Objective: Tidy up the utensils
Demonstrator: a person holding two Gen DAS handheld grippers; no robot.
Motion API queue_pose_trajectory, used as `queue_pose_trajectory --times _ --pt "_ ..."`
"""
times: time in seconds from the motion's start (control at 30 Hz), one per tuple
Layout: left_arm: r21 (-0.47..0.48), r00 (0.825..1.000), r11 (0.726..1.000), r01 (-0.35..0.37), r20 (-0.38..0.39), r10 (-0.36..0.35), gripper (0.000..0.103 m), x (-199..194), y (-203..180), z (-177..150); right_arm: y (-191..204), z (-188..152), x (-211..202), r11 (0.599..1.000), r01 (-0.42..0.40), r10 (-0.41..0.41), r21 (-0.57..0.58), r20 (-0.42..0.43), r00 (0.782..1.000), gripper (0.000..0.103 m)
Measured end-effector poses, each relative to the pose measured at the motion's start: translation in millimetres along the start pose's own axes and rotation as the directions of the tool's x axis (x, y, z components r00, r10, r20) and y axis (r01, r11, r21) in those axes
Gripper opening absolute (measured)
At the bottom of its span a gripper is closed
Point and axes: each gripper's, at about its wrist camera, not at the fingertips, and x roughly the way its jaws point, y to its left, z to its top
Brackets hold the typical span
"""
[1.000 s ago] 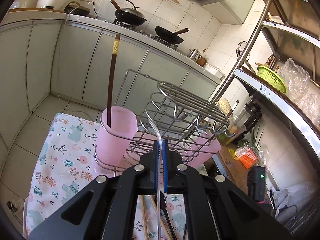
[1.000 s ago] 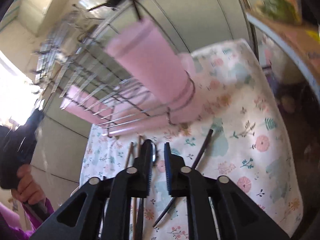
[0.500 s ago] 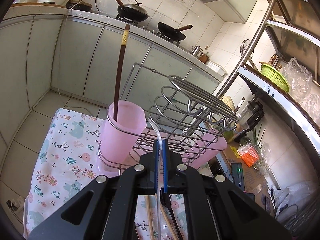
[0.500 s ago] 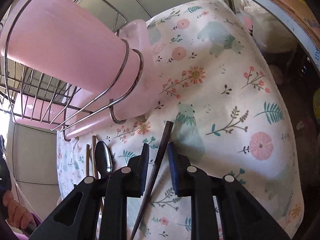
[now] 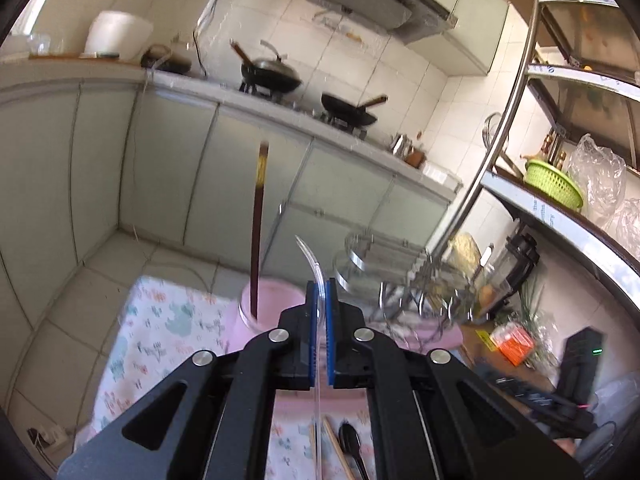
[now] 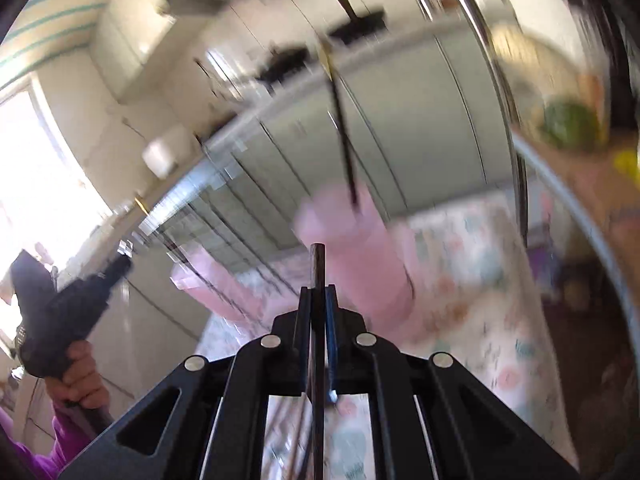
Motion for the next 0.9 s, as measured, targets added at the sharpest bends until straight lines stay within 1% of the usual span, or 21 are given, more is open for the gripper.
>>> queue_pose_trajectory --times 0.07,0.13,0.17,0.23,0.27,0.33,0.37,0.43,0.5,0.67,0.8,0.87,0.9 --pt "0.016 0.998 1.0 -0.012 0.063 0.011 0.003 0 -5 10 14 17 -12 0.999 -0.011 0.016 -0.046 0.098 0.995 0.006" --pt "0.025 0.991 0.999 -0.023 0.129 0.019 0.002 0 -8 19 25 34 -22 0.996 -0.006 0.024 -0.091 0.195 0.98 0.006" --pt "0.028 0.985 0.999 -0.033 0.173 0.027 0.002 1 -11 24 27 41 -26 0.994 -0.005 0.031 -0.11 0.237 0.971 0.006" --pt "0.032 0.966 0.998 -0.058 0.254 0.048 0.002 1 -14 32 34 54 -30 0.99 0.015 0.031 -0.139 0.32 0.947 0.006" --pt "0.031 0.952 0.997 -0.078 0.299 0.065 0.002 2 -16 35 36 57 -30 0.989 0.021 0.032 -0.147 0.347 0.937 0.006" --pt "0.022 0.926 0.994 -0.11 0.367 0.094 0.002 6 -16 40 36 66 -26 0.986 0.038 0.03 -0.16 0.399 0.916 0.006" --pt "0.02 0.91 0.991 -0.131 0.4 0.112 0.002 9 -16 42 35 69 -23 0.985 0.05 0.024 -0.164 0.424 0.906 0.006" --pt "0.015 0.883 0.985 -0.171 0.445 0.147 0.003 16 -17 43 27 78 -16 0.985 0.065 0.013 -0.16 0.448 0.894 0.006" --pt "0.003 0.863 0.979 -0.202 0.473 0.176 0.002 24 -14 42 20 81 -9 0.987 0.066 0.009 -0.145 0.464 0.886 0.006" --pt "-0.016 0.806 0.964 -0.264 0.545 0.23 0.002 36 -12 40 6 88 6 0.989 0.079 -0.009 -0.123 0.489 0.872 0.006" --pt "-0.021 0.78 0.954 -0.298 0.571 0.256 0.003 48 -12 37 1 91 19 0.988 0.098 -0.026 -0.12 0.496 0.868 0.006" --pt "-0.016 0.773 0.947 -0.32 0.573 0.271 0.002 54 -11 33 -1 90 24 0.987 0.105 -0.031 -0.12 0.501 0.865 0.006" --pt "-0.014 0.773 0.945 -0.326 0.571 0.275 0.002 56 -11 31 -2 89 27 0.986 0.111 -0.035 -0.121 0.506 0.862 0.006"
